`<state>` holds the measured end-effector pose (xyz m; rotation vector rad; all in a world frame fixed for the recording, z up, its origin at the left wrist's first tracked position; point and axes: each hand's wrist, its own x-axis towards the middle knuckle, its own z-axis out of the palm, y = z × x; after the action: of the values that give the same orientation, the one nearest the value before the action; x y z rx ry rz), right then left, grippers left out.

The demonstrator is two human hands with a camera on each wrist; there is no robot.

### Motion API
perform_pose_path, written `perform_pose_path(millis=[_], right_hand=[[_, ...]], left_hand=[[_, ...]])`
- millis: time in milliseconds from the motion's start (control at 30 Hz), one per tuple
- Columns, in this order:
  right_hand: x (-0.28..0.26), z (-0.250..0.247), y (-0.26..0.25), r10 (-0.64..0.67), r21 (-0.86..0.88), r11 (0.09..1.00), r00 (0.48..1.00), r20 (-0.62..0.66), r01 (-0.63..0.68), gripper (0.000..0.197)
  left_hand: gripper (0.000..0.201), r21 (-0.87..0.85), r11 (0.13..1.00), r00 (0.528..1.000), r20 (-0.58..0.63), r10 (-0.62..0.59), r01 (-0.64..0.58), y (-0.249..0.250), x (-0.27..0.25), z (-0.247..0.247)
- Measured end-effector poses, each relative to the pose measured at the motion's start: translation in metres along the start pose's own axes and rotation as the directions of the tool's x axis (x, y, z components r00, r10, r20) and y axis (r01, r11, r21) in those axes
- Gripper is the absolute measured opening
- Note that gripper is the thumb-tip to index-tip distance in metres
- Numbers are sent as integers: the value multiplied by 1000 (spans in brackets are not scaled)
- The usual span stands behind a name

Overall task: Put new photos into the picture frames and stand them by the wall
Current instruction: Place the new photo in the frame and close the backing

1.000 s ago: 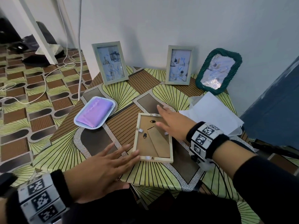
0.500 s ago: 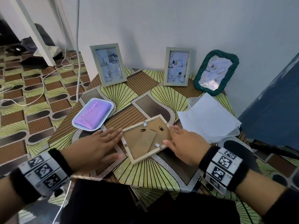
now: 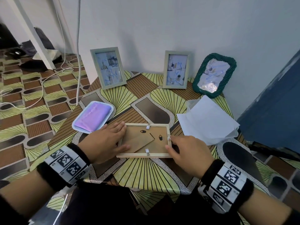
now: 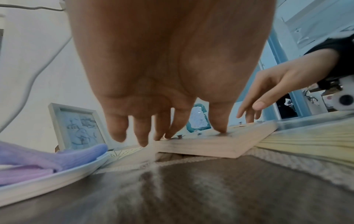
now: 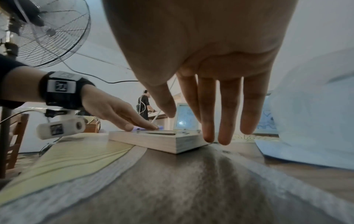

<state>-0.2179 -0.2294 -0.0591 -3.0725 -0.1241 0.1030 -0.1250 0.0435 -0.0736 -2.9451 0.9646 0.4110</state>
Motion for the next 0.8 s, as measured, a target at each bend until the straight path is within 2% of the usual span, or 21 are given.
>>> perform_pose_path(millis=[100,167,333,500,800], right_hand=[[11,-1,1,20,65,998,999,45,-23,45],[17,-1,1,15,49,999,995,103,-21,50],[21,1,-3,-4,-32,999,993,122,8,49],[20,6,-7,-55,-35,998,993,106,59,41],[22,10,-5,-74,-61,995,993,97,80,42]], left_hand=[[65,13,1000,973,-228,-15,19,5,-12,1],[60,-1,1000,954,-298,-15,16,9,-19,3],[100,-11,1000,990,-143,-13,11,12,-24,17],[93,-202,978,993,-87,-75,56,11,-23,29],[81,-418,908,972,-201,-123,29,11,-25,25]])
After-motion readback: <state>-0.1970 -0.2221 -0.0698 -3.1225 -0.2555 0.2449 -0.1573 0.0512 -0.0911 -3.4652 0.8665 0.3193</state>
